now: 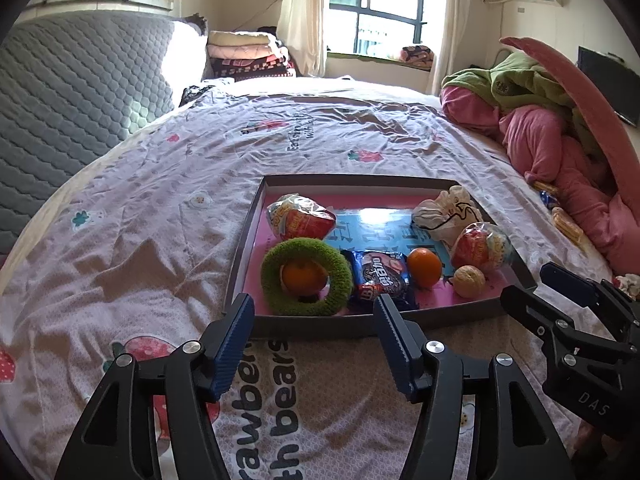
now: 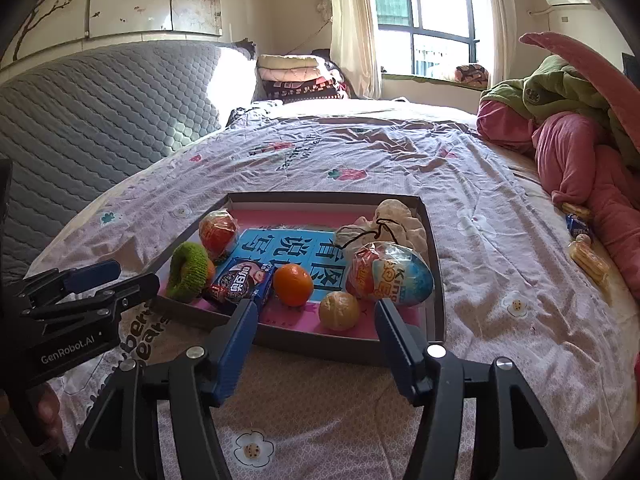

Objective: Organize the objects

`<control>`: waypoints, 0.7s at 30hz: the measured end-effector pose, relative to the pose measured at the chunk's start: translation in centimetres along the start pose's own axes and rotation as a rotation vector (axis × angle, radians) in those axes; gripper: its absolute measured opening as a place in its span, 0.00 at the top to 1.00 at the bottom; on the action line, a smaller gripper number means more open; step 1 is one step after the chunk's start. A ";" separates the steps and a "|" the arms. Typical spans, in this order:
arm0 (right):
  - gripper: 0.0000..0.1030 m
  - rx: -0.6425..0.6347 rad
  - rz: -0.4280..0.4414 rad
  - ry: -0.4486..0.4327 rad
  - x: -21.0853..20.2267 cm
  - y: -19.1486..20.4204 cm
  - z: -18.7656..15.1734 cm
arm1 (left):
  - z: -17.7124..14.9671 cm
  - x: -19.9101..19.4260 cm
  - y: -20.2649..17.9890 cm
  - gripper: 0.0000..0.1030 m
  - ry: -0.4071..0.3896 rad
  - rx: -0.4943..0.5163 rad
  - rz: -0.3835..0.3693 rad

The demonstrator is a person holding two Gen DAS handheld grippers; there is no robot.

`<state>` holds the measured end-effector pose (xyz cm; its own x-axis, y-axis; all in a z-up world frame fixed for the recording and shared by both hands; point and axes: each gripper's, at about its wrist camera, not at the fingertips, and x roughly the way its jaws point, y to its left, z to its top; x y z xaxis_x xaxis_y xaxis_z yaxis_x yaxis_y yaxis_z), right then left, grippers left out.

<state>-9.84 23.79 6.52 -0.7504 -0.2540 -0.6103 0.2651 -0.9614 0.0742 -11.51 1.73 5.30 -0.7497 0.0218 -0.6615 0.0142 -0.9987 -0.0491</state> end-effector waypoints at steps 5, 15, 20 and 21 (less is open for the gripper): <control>0.36 0.003 -0.001 -0.019 -1.5 0.1 -0.8 | -1.0 -1.1 -0.4 0.30 0.002 -0.015 -0.004; 0.29 0.004 -0.012 -0.038 -3.6 0.1 -2.3 | -2.7 -2.8 -1.0 0.28 -0.024 0.012 0.059; 0.29 0.003 -0.013 -0.031 -3.7 0.2 -2.9 | -3.2 -3.3 -0.5 0.28 -0.026 0.003 0.064; 0.29 0.000 -0.013 -0.030 -3.7 0.3 -3.0 | -3.4 -3.3 -0.5 0.28 -0.023 0.000 0.063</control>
<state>-5.19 24.79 6.49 -0.7713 -0.2446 -0.5876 0.2549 -0.9646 0.0668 -6.78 2.28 5.01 -0.7623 -0.0417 -0.6459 0.0618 -0.9981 -0.0084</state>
